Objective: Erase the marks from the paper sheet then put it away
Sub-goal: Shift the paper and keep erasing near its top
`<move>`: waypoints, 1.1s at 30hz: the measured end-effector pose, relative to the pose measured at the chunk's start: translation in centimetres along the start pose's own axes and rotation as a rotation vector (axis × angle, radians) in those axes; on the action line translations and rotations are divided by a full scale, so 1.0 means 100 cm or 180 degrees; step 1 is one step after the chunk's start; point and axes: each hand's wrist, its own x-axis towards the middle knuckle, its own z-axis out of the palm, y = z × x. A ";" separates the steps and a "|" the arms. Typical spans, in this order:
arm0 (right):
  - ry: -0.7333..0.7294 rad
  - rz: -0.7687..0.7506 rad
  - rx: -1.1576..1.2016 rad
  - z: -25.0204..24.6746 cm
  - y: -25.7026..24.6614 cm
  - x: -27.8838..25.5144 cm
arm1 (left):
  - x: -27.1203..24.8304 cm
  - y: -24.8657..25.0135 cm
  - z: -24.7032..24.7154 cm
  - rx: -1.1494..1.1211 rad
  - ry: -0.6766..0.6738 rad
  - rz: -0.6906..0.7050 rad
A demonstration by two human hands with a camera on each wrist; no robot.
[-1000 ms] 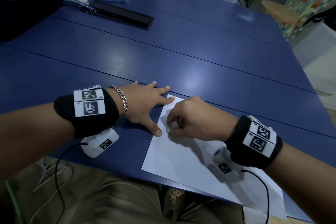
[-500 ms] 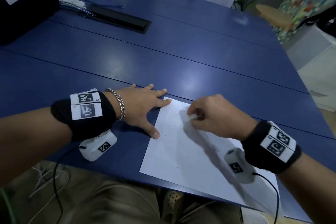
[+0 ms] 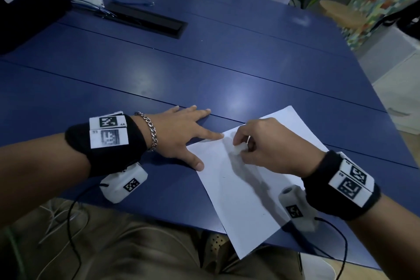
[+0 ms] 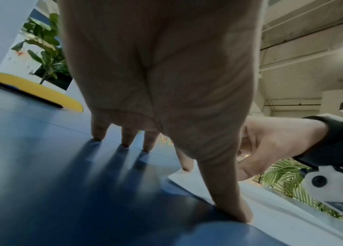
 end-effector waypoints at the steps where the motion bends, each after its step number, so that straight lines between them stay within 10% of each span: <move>1: 0.0010 -0.0100 0.0034 0.002 -0.005 0.001 | 0.000 -0.001 0.000 -0.0023 -0.0042 -0.0036; 24: -0.0207 -0.0615 -0.0018 0.019 -0.036 0.005 | 0.002 -0.002 -0.001 0.0043 -0.0120 -0.0085; 33: 0.0257 0.0370 0.0096 -0.021 0.046 -0.030 | 0.002 -0.010 -0.011 0.0118 -0.0074 0.0000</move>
